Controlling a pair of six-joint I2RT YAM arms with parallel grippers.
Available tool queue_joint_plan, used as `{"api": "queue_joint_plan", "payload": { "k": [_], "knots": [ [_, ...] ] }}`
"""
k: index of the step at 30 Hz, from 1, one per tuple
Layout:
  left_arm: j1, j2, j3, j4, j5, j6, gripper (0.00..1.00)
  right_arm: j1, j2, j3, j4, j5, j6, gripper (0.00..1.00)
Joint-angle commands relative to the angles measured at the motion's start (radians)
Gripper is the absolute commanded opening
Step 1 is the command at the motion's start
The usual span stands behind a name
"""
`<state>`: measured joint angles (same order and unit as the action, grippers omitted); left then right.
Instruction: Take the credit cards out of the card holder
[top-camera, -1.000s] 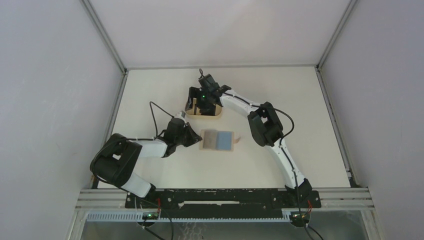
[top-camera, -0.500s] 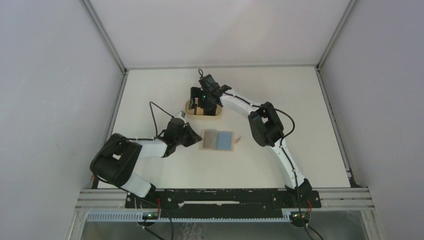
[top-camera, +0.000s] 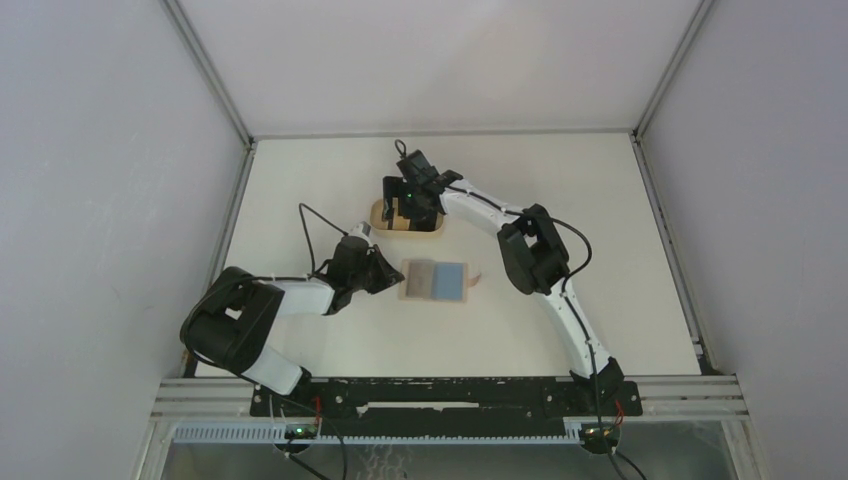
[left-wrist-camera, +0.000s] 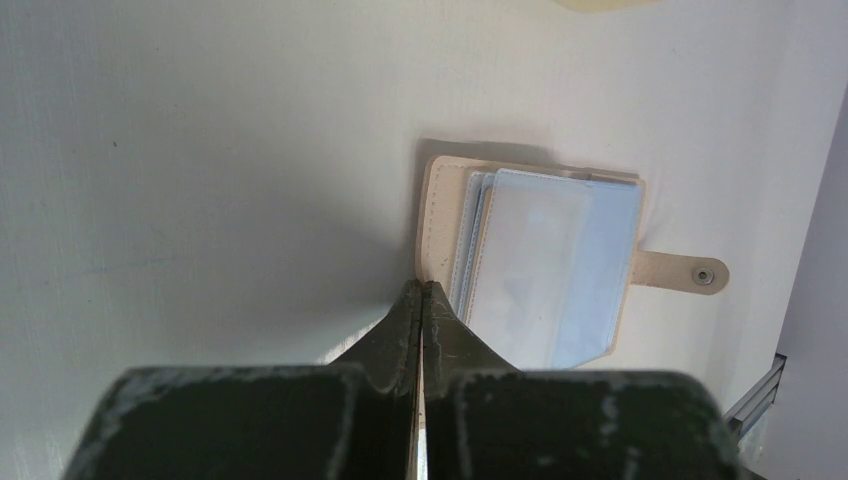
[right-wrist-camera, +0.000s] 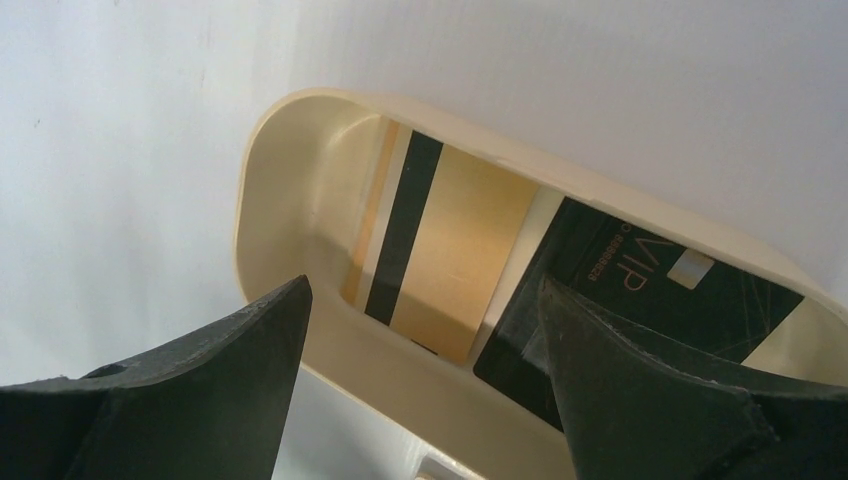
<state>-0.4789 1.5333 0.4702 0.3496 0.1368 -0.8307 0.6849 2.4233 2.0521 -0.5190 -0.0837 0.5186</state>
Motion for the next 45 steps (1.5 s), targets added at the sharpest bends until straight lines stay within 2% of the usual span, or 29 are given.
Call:
{"api": "queue_joint_plan", "payload": {
  "k": [1,9,16,18,22,26,28,32,35,39,45],
  "knots": [
    [0.007,0.04,-0.066,-0.207,-0.05,0.044,0.0,0.03,0.023,0.054,-0.067,-0.021,0.011,0.93],
    [0.008,0.032,-0.071,-0.207,-0.054,0.044,0.0,0.048,0.084,0.138,-0.072,-0.079,0.056,0.93],
    [0.007,0.018,-0.071,-0.215,-0.059,0.044,0.0,0.018,0.019,0.095,-0.063,-0.07,0.046,0.93],
    [0.008,0.005,-0.071,-0.222,-0.065,0.044,0.0,-0.004,-0.058,0.025,-0.017,-0.073,0.043,0.93],
    [0.007,-0.032,-0.066,-0.236,-0.067,0.048,0.0,-0.06,-0.304,-0.19,0.223,-0.185,0.021,0.94],
    [0.007,-0.034,-0.049,-0.25,-0.066,0.056,0.0,-0.082,-0.498,-0.335,0.299,-0.256,-0.044,0.94],
    [0.007,-0.026,-0.044,-0.25,-0.064,0.056,0.0,-0.072,-0.596,-0.463,0.328,-0.259,-0.069,0.94],
    [0.006,-0.047,-0.036,-0.262,-0.054,0.045,0.0,0.003,-0.703,-0.664,0.258,-0.163,-0.109,0.93],
    [0.007,-0.105,-0.02,-0.298,-0.053,0.038,0.0,0.114,-0.719,-0.737,0.166,0.06,-0.132,0.93],
    [0.006,-0.169,0.011,-0.343,-0.08,0.036,0.0,0.22,-0.689,-0.755,0.09,0.298,-0.044,0.93],
    [0.006,-0.176,0.007,-0.335,-0.09,0.031,0.0,0.266,-0.598,-0.702,0.062,0.335,-0.013,0.95]
  ]
}}
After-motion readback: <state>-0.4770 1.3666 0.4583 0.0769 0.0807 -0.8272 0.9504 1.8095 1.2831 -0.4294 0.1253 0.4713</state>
